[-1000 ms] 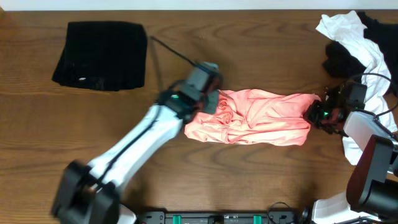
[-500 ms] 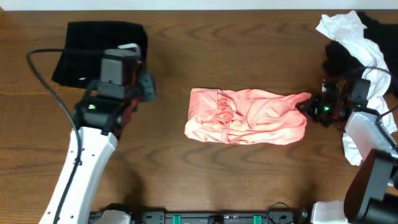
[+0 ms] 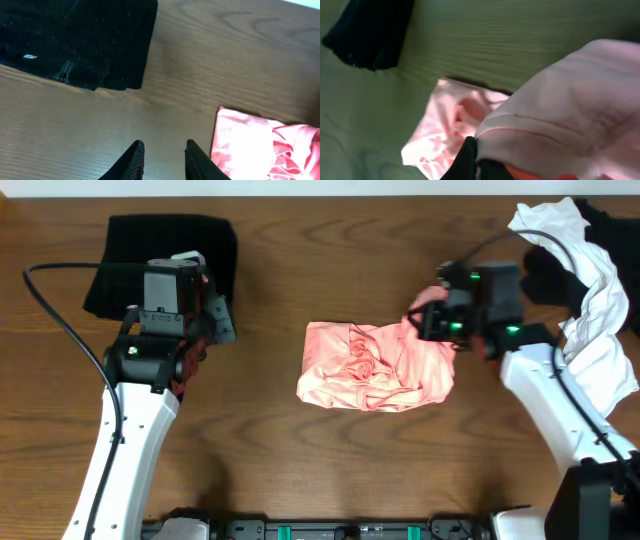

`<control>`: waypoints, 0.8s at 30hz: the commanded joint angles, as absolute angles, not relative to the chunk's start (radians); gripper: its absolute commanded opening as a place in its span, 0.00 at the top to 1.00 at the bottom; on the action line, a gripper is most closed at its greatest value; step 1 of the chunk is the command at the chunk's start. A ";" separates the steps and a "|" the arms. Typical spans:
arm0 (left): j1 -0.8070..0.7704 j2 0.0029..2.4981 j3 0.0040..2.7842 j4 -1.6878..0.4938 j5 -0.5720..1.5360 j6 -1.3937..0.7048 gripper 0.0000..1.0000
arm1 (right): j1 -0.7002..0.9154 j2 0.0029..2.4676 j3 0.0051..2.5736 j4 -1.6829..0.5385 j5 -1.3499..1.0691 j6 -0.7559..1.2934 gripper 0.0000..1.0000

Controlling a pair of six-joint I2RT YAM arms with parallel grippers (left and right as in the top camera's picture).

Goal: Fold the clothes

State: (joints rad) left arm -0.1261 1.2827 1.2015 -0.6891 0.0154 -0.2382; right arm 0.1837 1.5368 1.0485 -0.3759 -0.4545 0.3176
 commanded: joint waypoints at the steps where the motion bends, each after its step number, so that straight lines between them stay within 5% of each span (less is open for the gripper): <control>1: -0.123 1.277 1.224 -0.698 0.007 -0.217 0.71 | 0.285 1.519 1.094 -0.363 -0.318 0.345 0.99; 24: -0.123 1.277 1.224 -0.706 0.006 -0.217 0.72 | 0.595 1.676 1.100 -0.151 -0.239 0.422 0.99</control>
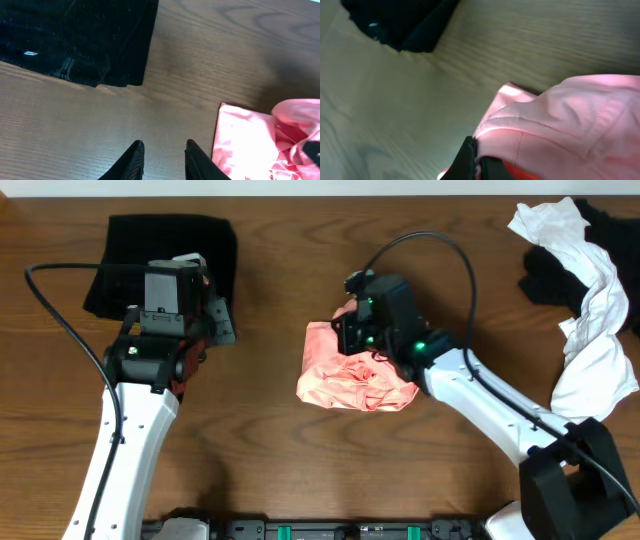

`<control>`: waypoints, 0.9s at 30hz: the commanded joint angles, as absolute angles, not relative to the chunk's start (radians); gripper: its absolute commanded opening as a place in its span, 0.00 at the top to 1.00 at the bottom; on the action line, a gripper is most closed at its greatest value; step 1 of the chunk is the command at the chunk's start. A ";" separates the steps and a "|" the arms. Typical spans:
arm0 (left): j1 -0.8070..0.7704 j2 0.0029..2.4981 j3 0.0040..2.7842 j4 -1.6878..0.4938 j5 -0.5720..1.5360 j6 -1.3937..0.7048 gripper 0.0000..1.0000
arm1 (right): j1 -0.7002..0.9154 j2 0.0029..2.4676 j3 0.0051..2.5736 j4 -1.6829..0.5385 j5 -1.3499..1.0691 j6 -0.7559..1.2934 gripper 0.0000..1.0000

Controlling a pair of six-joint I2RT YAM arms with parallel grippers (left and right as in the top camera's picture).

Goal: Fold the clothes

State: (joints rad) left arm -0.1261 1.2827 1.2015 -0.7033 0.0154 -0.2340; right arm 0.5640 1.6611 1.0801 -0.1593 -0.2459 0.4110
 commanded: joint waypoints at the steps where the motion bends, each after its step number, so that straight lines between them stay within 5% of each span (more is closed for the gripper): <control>1: -0.123 1.278 1.224 -0.706 0.006 -0.217 0.72 | 0.611 1.680 1.100 -0.147 -0.239 0.422 0.99; 24: -0.123 1.279 1.224 -0.694 -0.020 -0.218 0.72 | 0.775 1.803 1.106 -0.108 -0.251 0.429 0.98; 27: -0.123 1.280 1.224 -0.694 -0.020 -0.218 0.72 | 0.787 1.803 1.106 -0.109 -0.251 0.424 0.86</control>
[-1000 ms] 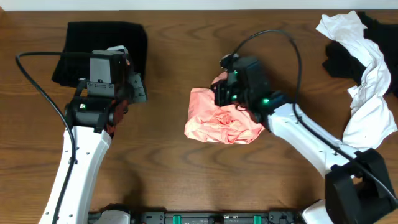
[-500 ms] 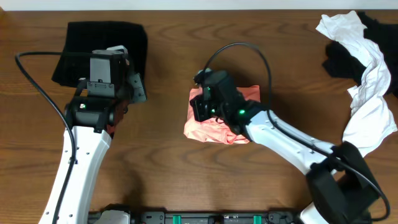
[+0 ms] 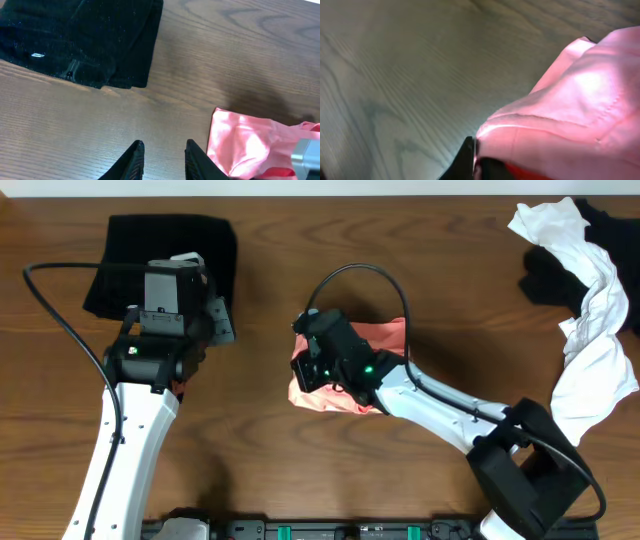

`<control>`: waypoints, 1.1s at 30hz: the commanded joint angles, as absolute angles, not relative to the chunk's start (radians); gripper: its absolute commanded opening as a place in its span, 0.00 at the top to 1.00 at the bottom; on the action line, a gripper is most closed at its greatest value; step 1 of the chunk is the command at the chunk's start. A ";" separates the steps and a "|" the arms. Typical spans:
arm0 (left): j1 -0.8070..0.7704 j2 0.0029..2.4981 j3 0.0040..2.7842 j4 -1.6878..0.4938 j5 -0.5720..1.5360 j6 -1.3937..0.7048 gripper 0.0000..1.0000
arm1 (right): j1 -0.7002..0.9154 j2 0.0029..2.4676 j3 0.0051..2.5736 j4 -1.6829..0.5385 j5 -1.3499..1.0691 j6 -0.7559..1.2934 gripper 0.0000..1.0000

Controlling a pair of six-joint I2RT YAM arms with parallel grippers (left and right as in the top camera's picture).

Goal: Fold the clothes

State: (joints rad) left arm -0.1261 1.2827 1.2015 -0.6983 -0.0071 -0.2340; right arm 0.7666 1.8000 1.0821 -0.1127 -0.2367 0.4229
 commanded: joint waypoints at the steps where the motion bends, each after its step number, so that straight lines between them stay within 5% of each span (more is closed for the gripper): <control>1: -0.123 1.280 1.224 -0.694 -0.020 -0.218 0.71 | 0.793 1.803 1.106 -0.109 -0.251 0.421 0.70; 6: -0.123 1.280 1.224 -0.694 -0.020 -0.218 0.72 | 0.808 1.803 1.107 -0.109 -0.251 0.410 0.01; 33: -0.123 1.349 1.219 -0.699 0.012 -0.219 0.72 | 0.586 1.781 1.339 -0.521 -0.228 0.340 0.01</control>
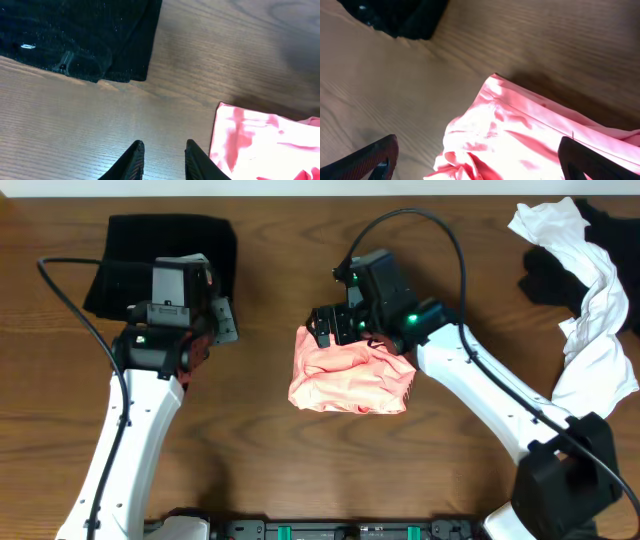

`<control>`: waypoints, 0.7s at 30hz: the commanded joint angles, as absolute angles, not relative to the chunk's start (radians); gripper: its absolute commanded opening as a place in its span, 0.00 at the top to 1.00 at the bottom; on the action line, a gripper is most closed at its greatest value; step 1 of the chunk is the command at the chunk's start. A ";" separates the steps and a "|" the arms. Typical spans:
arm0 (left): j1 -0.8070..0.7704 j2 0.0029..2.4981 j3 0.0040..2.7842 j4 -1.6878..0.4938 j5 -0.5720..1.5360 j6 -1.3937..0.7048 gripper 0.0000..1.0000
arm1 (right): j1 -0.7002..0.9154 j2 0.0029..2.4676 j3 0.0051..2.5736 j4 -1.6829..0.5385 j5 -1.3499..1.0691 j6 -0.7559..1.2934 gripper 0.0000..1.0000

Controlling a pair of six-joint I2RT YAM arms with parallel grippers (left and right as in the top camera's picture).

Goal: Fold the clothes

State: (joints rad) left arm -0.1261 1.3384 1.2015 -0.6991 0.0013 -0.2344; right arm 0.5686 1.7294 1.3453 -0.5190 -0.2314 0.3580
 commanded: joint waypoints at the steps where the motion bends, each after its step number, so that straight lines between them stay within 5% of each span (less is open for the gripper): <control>1: -0.123 1.349 1.219 -0.699 0.012 -0.219 0.72 | 0.590 1.797 1.339 -0.523 -0.228 0.344 0.01; 21: -0.123 1.349 1.219 -0.699 0.011 -0.218 0.72 | 0.628 1.939 1.393 -0.519 -0.300 0.387 0.01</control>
State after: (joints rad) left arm -0.1261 1.3449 1.2015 -0.6991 0.0013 -0.2344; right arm 0.6651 1.9366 1.3483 -0.5072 -0.2852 0.3824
